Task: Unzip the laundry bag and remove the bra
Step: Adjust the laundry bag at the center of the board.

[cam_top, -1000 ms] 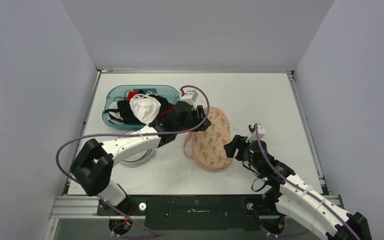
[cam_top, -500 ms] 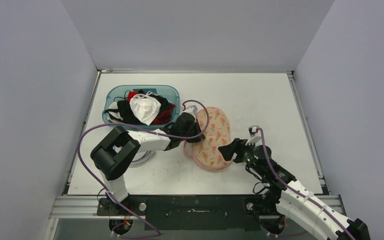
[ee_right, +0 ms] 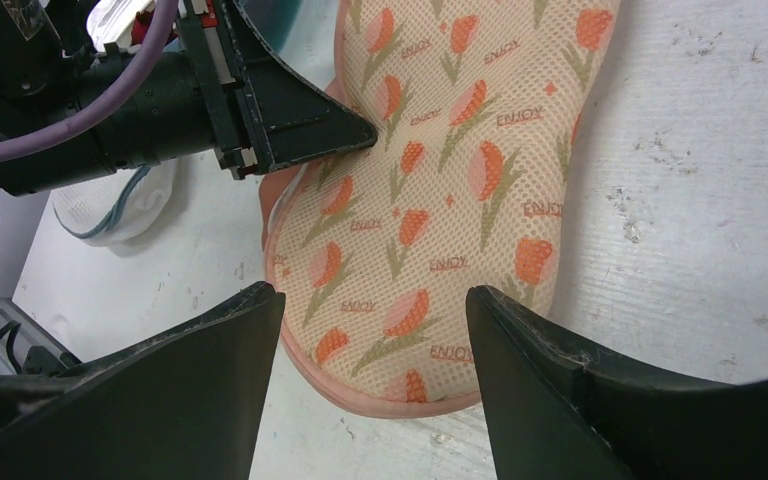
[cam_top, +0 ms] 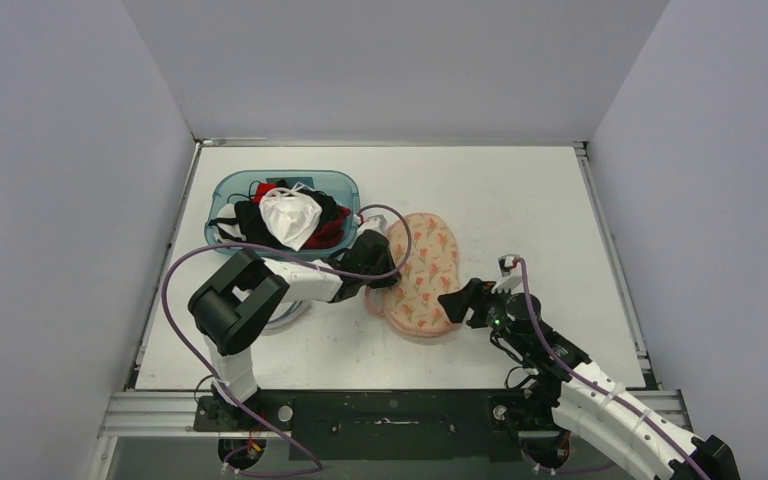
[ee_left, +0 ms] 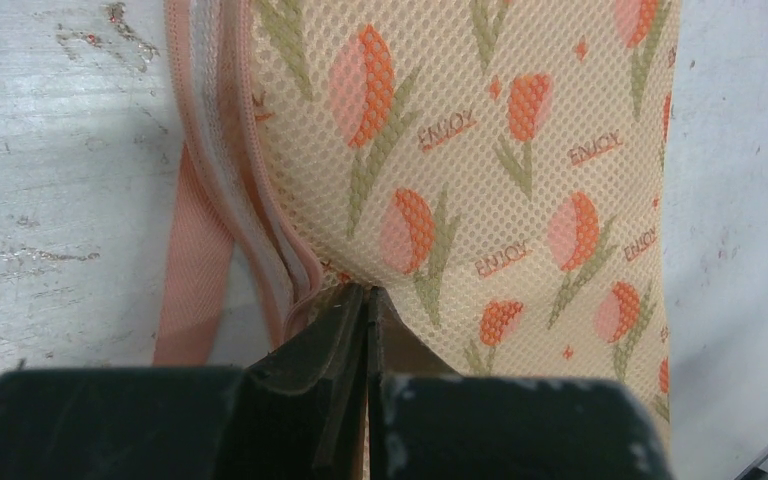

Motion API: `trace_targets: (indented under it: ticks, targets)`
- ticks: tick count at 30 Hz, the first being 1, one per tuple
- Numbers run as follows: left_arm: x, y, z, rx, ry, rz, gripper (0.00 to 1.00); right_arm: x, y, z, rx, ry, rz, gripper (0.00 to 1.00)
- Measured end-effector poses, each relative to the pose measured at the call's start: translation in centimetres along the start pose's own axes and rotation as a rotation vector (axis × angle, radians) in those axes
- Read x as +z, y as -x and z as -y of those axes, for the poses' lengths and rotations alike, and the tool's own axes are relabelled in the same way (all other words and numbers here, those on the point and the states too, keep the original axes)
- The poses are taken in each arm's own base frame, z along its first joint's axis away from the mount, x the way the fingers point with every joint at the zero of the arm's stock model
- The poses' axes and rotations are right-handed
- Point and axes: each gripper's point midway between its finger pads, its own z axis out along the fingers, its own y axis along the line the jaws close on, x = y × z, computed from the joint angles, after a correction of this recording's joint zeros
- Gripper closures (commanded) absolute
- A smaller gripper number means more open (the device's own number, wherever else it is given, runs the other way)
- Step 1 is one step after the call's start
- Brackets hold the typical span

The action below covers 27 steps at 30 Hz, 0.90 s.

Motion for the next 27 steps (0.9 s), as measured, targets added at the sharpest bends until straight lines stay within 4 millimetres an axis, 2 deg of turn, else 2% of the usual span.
trace_targets:
  ticks: [8, 12, 16, 19, 21, 24, 27]
  targets:
    - [-0.3, 0.1, -0.3, -0.007, 0.001, 0.021, 1.00, 0.0, -0.1, 1.1, -0.011, -0.051, 0.001, 0.32]
    - [-2.0, -0.1, -0.8, 0.019, 0.038, 0.026, 0.97, -0.2, 0.1, 1.6, -0.028, -0.083, 0.002, 0.30]
    - [-6.2, 1.4, 1.5, 0.059, 0.003, 0.081, 0.78, -0.2, 0.8, 1.2, -0.034, -0.081, 0.019, 0.25]
    - [-10.2, 3.9, 4.1, 0.056, -0.078, 0.172, 0.71, -0.2, 1.1, 1.1, -0.034, -0.081, 0.026, 0.19]
    - [-12.8, 5.3, 4.8, 0.042, -0.116, 0.231, 0.70, -0.2, 1.0, 1.3, -0.033, -0.092, 0.024, 0.18]
    - [-15.6, 5.9, 4.2, 0.026, -0.133, 0.277, 0.67, 0.1, 0.5, 2.0, -0.032, -0.132, -0.011, 0.17]
    - [-17.6, 4.6, 2.4, 0.018, -0.128, 0.276, 0.66, 0.8, 0.0, 2.5, -0.029, -0.172, -0.058, 0.17]
